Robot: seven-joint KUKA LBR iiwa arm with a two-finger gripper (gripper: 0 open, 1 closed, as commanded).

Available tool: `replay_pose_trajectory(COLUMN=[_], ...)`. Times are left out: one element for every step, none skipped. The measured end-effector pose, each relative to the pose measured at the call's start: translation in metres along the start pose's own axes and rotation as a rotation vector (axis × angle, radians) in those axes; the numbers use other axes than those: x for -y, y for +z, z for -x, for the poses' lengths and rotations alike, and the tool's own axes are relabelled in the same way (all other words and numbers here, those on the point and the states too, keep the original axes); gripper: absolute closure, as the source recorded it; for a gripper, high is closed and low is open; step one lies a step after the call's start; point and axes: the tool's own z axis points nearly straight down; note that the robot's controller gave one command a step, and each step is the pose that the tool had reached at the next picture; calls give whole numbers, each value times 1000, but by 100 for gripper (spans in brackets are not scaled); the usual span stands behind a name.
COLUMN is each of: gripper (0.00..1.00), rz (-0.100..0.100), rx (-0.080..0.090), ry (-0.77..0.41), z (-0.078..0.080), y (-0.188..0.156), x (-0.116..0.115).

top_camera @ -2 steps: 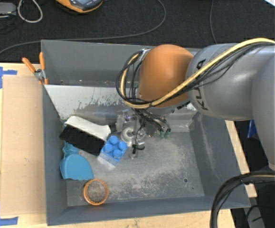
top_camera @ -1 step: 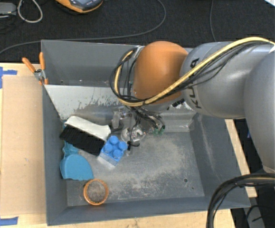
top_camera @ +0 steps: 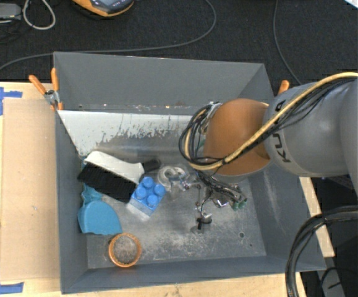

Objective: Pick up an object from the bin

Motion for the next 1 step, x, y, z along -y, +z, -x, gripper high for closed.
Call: replay_pose_trajectory(gripper=[0], rz=[3], rx=[20], ry=[291], z=[64], y=[8], x=[-75])
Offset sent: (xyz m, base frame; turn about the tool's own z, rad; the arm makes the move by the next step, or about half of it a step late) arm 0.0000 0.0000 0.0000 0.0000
